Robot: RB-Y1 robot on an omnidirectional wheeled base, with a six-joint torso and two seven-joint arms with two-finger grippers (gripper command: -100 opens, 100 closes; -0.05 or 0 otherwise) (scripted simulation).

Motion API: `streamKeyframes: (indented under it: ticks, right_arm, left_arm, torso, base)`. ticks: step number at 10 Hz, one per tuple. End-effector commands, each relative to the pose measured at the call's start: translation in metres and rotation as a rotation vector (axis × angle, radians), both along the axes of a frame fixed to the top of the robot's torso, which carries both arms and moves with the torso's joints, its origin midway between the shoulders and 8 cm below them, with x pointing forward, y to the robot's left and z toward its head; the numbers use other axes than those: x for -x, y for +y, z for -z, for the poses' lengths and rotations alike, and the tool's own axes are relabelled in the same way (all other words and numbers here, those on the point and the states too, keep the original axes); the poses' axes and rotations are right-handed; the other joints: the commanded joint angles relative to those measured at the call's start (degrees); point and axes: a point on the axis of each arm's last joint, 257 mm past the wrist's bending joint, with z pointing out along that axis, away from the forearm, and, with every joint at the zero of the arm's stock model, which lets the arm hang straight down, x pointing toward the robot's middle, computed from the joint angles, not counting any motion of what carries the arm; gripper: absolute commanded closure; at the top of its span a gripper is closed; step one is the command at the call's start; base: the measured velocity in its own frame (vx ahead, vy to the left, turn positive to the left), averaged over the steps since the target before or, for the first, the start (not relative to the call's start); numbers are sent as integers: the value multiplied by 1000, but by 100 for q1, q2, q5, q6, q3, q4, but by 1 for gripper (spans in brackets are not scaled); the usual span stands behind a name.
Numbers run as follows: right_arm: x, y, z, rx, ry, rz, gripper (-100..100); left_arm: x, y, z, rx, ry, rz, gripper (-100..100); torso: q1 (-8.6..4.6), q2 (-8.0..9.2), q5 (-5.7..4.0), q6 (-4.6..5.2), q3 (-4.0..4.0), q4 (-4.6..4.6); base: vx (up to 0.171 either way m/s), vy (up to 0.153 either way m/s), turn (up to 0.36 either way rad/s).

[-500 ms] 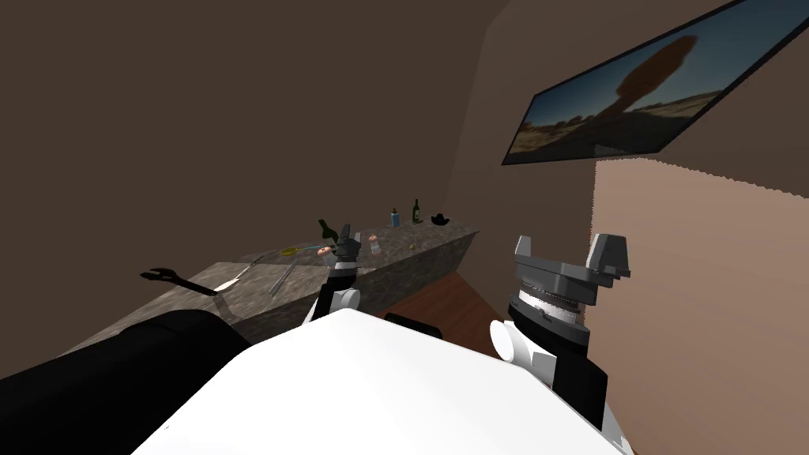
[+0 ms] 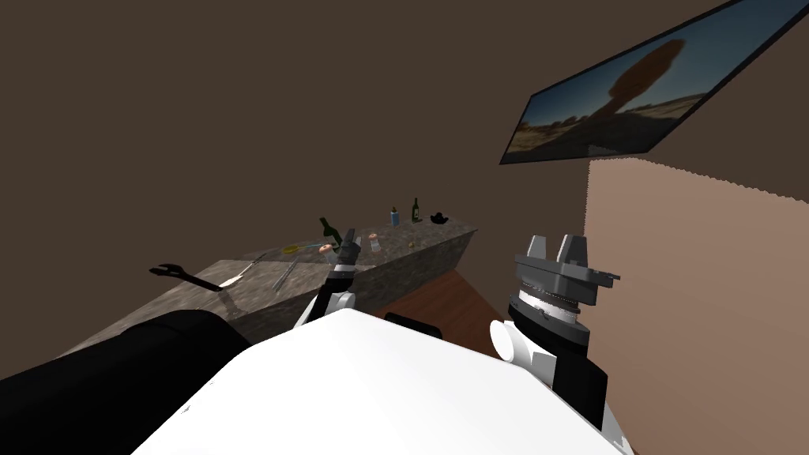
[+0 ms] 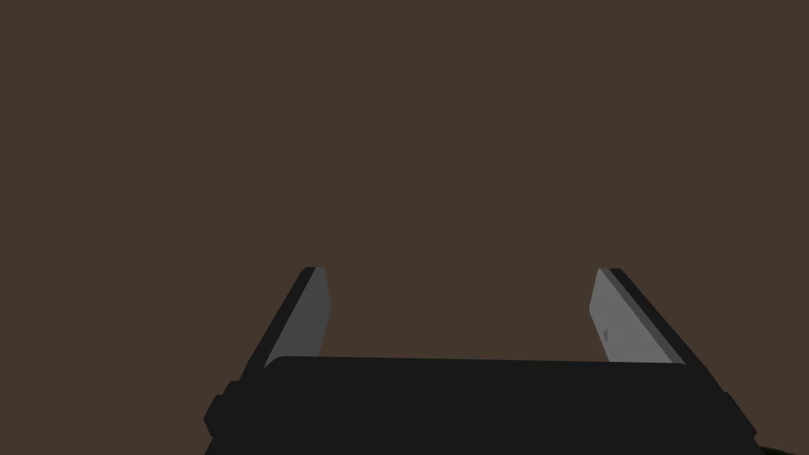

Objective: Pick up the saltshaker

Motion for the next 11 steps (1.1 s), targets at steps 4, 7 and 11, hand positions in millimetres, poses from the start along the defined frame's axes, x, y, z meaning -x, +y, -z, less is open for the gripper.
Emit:
streamKeyframes:
  ticks: [4, 7, 11]
  right_arm:
    - [0, 0, 0, 0, 0, 0, 0]
    - [0, 0, 0, 0, 0, 0, 0]
    - [0, 0, 0, 0, 0, 0, 0]
  left_arm:
    - [-6, 17, 45, -126, 153, -24, -100]
    - [-7, 32, 79, -214, 262, -47, -100]
    - [-4, 61, 134, -375, 443, -86, -100]
  torso:
    - [-1, 4, 0, 0, 3, 1]
    - [-1, 2, 0, 0, 1, 1]
    - [2, -4, 0, 0, -2, 0]
  base:
    - [-64, -28, -13]
    - [-54, -33, -26]
    - [-42, -32, -50]
